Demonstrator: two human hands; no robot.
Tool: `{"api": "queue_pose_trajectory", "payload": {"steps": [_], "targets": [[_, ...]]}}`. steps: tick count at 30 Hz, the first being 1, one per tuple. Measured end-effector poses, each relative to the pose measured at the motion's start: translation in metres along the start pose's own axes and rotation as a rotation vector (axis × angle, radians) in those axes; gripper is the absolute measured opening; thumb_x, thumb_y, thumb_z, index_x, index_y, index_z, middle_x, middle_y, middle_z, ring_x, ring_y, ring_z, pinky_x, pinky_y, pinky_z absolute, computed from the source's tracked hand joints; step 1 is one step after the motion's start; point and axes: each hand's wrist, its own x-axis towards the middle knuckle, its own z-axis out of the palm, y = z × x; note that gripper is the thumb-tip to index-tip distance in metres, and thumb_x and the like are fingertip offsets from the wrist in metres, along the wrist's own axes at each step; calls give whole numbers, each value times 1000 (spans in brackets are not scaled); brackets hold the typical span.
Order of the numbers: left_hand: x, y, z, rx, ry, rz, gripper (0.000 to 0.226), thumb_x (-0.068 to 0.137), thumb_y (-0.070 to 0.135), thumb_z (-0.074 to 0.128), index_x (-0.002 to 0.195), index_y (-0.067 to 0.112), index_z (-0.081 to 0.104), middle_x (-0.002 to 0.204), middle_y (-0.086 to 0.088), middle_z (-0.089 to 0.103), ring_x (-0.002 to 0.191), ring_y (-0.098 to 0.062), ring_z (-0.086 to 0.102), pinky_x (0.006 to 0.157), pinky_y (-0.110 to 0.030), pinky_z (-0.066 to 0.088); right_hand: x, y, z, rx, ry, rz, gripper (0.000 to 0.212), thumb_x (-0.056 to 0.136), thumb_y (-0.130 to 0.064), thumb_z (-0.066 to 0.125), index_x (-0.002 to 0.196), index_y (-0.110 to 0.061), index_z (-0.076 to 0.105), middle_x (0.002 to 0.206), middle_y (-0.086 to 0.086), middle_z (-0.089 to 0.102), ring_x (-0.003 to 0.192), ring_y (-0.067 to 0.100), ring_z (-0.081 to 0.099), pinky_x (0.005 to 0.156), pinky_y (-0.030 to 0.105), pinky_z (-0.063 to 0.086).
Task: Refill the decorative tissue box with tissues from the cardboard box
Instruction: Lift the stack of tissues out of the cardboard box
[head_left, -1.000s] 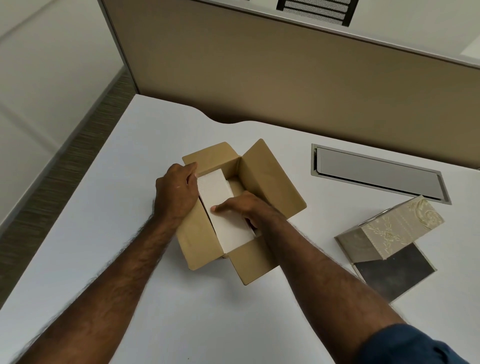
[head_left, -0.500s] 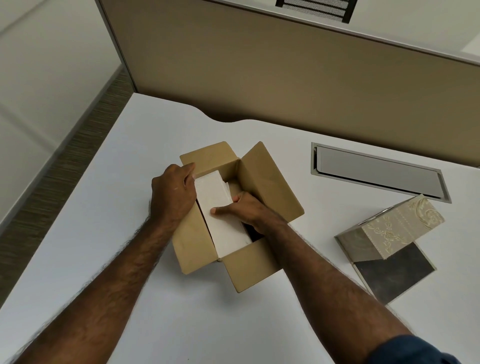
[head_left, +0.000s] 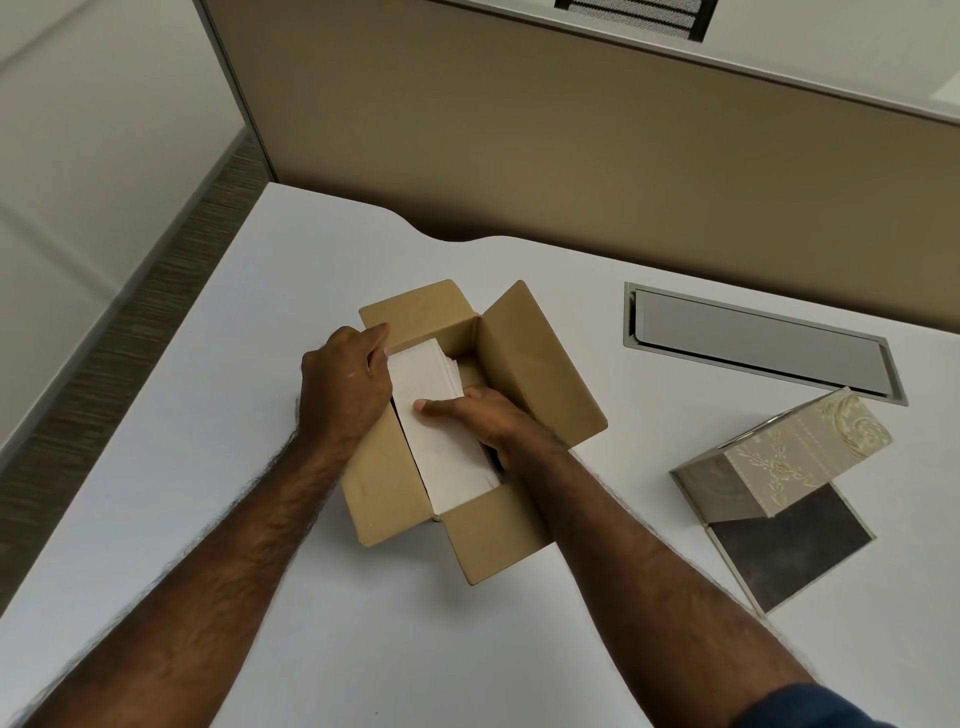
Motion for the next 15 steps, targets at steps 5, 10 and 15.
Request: {"api": "queue_pose_trajectory", "payload": {"steps": [5,10,15], "targets": [[-2,2,2,18,-25,-16,33,99,16,65,129,7,72,105,-18,75,89,-36,71,87,-47,52,-12,-12,-2,-48,-49,77,106,56,-73,96,136,-21,51,134,7,67,119,28,66,104,46,57],[-2,2,3,28,-31,-31,32,99,17,63,129,9,73,105,-17,74,90,-37,71,88,-48,50,-9,-8,-4,-29,-65,135,132,32,-78,99,142,-22,53,133,5,69,119,30,67,110,52,54],[-2,4,1,23,-35,-21,32,99,16,64,129,8,72,103,-18,74,89,-37,71,87,-50,55,-15,-8,-6,50,-90,112,97,67,-60,97,143,-16,55,138,9,68,122,31,66,106,47,53]]}}
